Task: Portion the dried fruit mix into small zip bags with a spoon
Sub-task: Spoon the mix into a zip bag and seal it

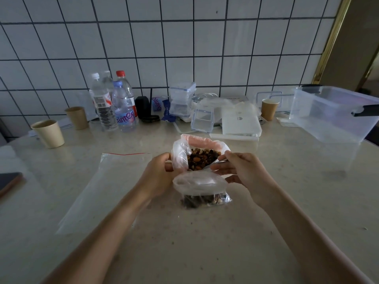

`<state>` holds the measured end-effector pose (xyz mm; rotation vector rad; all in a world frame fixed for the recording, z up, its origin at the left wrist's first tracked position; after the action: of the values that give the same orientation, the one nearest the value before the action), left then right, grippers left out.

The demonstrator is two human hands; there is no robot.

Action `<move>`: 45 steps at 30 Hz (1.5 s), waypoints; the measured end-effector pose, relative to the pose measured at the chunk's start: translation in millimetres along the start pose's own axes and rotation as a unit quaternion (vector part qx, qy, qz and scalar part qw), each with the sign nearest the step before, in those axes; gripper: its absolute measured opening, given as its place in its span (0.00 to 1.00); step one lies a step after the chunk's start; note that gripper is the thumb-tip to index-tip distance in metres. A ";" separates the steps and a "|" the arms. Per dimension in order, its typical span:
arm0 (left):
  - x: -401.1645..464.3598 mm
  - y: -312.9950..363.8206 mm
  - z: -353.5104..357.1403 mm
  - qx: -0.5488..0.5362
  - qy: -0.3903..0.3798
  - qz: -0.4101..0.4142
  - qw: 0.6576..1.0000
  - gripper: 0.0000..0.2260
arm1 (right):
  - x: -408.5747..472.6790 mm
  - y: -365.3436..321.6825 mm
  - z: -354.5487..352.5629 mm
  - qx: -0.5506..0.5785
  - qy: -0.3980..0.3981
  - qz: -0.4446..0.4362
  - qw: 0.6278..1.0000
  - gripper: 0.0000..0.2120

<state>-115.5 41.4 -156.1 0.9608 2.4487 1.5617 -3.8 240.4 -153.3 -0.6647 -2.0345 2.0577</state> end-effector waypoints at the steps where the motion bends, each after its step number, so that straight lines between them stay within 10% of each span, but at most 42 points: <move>1: -1.5 1.6 -0.8 -0.015 0.006 -0.002 1.000 0.22 | 0.1 1.8 0.1 0.009 -0.006 0.012 1.000 0.14; 18: -11.2 -2.7 -0.3 -0.118 0.027 -0.084 0.989 0.11 | 7.3 17.5 -6.4 0.138 0.005 0.066 0.988 0.12; 29: -11.0 2.3 -21.9 0.101 -0.008 -0.074 0.992 0.20 | -0.7 -15.2 -27.9 0.154 0.042 -0.048 0.986 0.15; 34: -22.5 8.5 -7.8 0.059 -0.133 -0.085 0.986 0.23 | -11.3 -31.9 -29.5 0.152 0.034 -0.099 0.983 0.18; 45: -18.8 19.0 -0.6 -0.045 -0.132 -0.030 0.990 0.08 | -36.4 -62.2 0.7 -0.089 -0.030 -0.300 0.949 0.19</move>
<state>-91.9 36.1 -144.6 0.9964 2.1878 1.4105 16.7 227.6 -85.4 0.0175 -2.1219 1.5688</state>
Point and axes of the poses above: each hand's wrist, its own x-axis towards the middle knuckle, its own z-axis out of the palm, y = z × x, the point moved 9 cm from there along x, towards the middle knuckle, and after that the axes turned 8 degrees about z, right-handed, at the moved point
